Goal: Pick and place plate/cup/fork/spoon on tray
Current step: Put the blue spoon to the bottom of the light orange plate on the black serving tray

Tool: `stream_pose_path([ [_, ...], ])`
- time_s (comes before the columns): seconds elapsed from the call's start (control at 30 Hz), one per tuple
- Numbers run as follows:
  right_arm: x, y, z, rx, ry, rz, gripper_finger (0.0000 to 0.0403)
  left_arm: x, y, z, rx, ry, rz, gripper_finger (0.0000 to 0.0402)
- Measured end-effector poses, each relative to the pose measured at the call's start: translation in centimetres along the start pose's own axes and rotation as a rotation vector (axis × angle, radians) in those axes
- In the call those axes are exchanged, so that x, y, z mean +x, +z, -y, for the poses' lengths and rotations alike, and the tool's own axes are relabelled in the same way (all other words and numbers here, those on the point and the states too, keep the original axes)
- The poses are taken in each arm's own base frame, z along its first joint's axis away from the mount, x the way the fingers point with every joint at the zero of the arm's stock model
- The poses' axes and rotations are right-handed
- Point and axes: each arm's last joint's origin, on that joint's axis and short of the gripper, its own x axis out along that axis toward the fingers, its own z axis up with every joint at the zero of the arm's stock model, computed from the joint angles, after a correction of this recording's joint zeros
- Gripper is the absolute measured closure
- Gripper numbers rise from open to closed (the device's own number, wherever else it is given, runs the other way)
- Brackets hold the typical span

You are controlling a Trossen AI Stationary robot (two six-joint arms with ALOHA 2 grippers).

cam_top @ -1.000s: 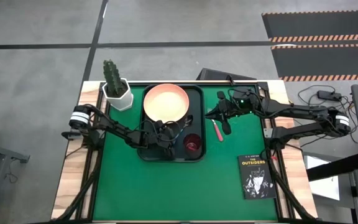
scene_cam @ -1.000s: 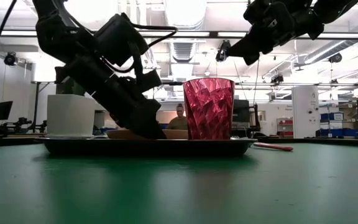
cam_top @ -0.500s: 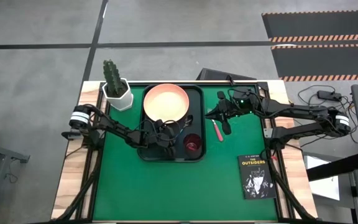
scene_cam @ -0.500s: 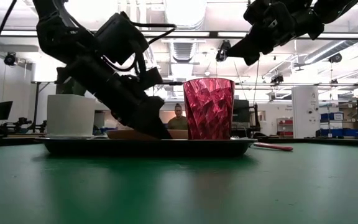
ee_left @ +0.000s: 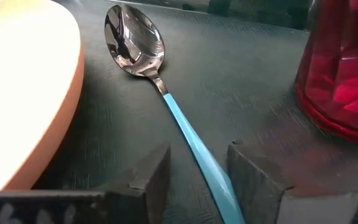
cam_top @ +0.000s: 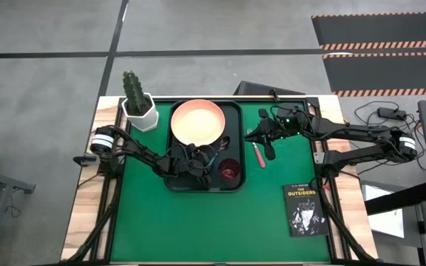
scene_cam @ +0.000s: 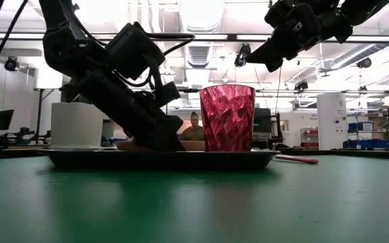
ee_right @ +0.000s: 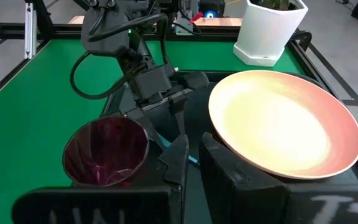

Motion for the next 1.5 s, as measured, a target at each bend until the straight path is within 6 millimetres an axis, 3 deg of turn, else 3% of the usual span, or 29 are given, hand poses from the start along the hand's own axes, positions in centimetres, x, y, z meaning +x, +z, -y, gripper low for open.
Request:
stream_pose_path([
  [0.27,0.0,0.0,0.0,0.01,0.001,-0.005,0.0374,-0.3,0.0,-0.2,0.012,0.0,-0.018,0.0341],
  [0.53,0.0,-0.2,0.0,0.017,0.004,-0.02,0.0374,-1.8,0.9,-1.1,0.051,0.021,-0.072,0.0397],
  [0.83,0.0,-0.2,0.0,0.018,0.004,-0.021,0.0374,-3.4,2.3,-2.5,0.197,0.037,-0.087,0.0401],
  [1.13,0.0,-0.3,-0.1,0.023,0.005,-0.027,0.0374,-3.8,1.7,-3.2,0.373,-0.022,-0.114,0.0402],
  [1.5,0.0,-0.3,-0.1,0.024,0.005,-0.028,0.0374,-3.5,-0.1,-4.5,0.288,0.014,-0.15,0.0402],
])
